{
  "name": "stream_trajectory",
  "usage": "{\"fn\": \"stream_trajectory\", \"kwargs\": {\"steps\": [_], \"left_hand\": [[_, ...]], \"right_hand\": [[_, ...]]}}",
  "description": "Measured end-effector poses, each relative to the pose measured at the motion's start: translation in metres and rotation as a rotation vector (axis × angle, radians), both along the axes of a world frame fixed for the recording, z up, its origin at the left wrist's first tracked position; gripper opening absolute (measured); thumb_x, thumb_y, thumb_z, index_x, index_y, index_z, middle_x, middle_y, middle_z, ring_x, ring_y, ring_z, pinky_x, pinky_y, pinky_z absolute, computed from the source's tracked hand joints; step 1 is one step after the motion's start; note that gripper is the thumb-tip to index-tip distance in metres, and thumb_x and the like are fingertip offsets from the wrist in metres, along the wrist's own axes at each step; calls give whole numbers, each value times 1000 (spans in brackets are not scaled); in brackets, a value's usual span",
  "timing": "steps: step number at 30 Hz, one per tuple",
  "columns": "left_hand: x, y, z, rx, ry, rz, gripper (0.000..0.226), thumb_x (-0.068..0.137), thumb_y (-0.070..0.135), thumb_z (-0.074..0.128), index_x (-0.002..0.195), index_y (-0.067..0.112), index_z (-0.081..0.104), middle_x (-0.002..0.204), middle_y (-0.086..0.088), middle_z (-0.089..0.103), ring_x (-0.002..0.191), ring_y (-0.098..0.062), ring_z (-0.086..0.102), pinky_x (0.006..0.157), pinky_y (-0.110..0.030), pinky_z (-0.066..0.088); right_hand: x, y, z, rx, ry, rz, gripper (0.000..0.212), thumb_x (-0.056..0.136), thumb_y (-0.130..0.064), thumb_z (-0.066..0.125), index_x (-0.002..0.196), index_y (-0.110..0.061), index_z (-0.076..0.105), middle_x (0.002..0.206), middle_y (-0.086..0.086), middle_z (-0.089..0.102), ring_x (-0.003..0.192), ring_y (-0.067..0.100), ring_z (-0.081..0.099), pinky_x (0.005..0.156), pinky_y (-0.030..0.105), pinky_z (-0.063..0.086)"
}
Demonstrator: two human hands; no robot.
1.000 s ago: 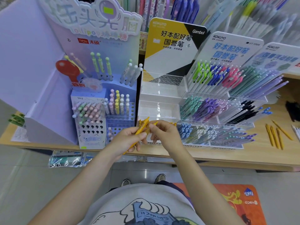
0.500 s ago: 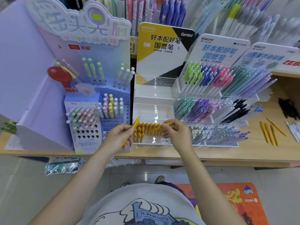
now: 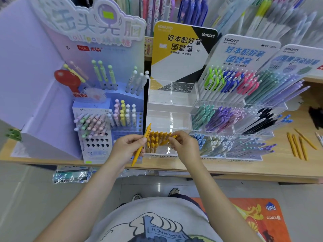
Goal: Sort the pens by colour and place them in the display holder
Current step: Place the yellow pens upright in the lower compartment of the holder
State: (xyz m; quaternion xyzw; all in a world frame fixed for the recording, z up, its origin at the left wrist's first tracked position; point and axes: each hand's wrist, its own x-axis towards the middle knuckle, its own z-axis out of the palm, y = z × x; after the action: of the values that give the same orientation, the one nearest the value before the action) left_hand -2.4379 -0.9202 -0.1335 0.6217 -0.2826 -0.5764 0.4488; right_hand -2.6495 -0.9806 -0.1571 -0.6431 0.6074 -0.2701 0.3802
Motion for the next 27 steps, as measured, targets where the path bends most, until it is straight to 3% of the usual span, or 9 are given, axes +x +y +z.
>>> {"fn": "stream_trajectory", "kwargs": {"steps": [7, 18, 22, 24, 27], "left_hand": [[0, -3, 4, 24, 28, 15, 12, 91, 17, 70, 100, 10, 74, 73, -9, 70, 67, -22, 67, 72, -39, 62], [0, -2, 6, 48, 36, -9, 14, 91, 14, 69, 103, 8, 74, 78, -5, 73, 72, -21, 69, 72, -36, 61], [-5, -5, 7, 25, 34, -46, 14, 91, 14, 69, 104, 9, 74, 79, -3, 73, 73, -19, 69, 68, -29, 59], [-12, -9, 8, 7, 6, -118, 14, 91, 14, 70, 103, 10, 75, 80, -5, 74, 73, -18, 69, 68, -28, 58], [-32, -14, 11, -10, -11, -226, 14, 89, 15, 72, 102, 13, 75, 90, -10, 74, 77, -19, 71, 69, -26, 57]], "right_hand": [[7, 0, -2, 36, -11, 81, 19, 92, -20, 69, 109, -13, 70, 77, -3, 69, 65, 7, 68, 74, 39, 59], [24, -4, -5, 31, -2, 125, 12, 90, -17, 70, 101, -12, 73, 74, -8, 66, 69, 15, 68, 75, 41, 59], [21, 1, 20, 130, -258, 23, 13, 95, -17, 63, 96, -9, 73, 72, 12, 70, 62, 26, 65, 62, 38, 58], [21, 3, 37, 205, -424, 22, 15, 96, -17, 62, 98, -6, 73, 70, 11, 69, 62, 26, 62, 59, 34, 55], [18, 6, 51, 222, -479, 36, 14, 95, -11, 63, 99, -1, 72, 62, 2, 65, 59, 15, 59, 58, 28, 51]]}}
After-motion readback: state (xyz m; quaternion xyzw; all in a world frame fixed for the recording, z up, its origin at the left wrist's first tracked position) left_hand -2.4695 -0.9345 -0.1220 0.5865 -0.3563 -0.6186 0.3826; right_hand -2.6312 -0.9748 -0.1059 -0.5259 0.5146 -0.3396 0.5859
